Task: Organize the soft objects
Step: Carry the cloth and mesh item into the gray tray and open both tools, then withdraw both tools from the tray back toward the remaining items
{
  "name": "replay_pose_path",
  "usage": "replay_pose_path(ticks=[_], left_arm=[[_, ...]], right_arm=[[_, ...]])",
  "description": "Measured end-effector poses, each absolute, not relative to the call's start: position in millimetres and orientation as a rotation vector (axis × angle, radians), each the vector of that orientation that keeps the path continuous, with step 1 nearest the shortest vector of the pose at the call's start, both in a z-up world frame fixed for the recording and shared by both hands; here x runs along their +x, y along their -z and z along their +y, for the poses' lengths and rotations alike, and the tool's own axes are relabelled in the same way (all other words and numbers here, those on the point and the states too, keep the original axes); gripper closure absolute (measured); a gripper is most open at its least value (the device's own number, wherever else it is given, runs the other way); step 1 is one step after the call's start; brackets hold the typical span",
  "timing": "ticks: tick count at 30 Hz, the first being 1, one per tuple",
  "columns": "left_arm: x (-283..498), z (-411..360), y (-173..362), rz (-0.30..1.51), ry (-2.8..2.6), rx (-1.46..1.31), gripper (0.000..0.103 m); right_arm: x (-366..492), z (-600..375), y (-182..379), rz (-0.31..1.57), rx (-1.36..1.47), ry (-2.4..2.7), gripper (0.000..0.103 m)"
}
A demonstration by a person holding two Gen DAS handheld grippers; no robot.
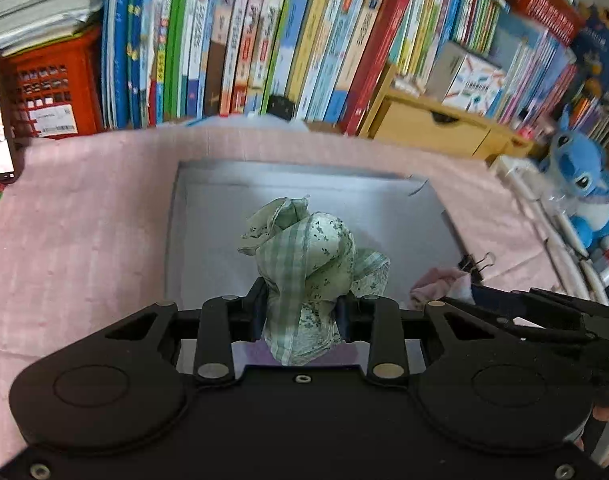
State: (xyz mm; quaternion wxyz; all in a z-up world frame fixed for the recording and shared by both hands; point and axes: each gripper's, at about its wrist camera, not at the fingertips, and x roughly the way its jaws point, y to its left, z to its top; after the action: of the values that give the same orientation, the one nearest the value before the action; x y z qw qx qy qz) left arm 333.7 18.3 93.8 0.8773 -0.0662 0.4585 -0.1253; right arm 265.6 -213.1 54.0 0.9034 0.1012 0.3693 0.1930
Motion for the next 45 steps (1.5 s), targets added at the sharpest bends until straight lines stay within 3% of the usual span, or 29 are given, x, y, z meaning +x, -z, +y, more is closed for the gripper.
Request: replay_pose_path(ticks=[19, 23, 25, 28, 37, 41, 45], left_arm=[[356.2, 6.8, -56.4, 1.083, 0.279, -0.091, 0.07], [352.2, 8.7, -65.9, 1.063, 0.29, -0.085, 0.056], [347.8, 10.6, -72.2, 1.044, 0.296, -0.082, 0.054], [336.7, 13.5, -84.2, 1.004, 0.302, -0.071, 0.048], [264.2, 33.9, -122.4, 0.783, 0.296, -0.037, 0.04], [225.7, 50.4, -132.7, 0.698, 0.303, -0.043, 0.029], [187.2, 64.6, -133.7, 0.64, 0.297, -0.039, 0.027]], right_arm=[[278.9, -188.4, -21.4, 0.854, 0.141, -0.435, 0.054], [279.5, -189.8, -20.5, 0.847, 0.154, -0.443, 0.05], [278.4, -191.9, -21.1, 0.841, 0.171, -0.441, 0.048], [273.5, -193.9, -26.0, 0.821, 0.173, -0.446, 0.037], [232.3, -207.9, -61.0, 0.676, 0.142, -0.455, 0.027], [198.3, -215.0, -75.6, 0.588, 0.105, -0.453, 0.021], [159.1, -220.7, -82.6, 0.507, 0.071, -0.449, 0.018]])
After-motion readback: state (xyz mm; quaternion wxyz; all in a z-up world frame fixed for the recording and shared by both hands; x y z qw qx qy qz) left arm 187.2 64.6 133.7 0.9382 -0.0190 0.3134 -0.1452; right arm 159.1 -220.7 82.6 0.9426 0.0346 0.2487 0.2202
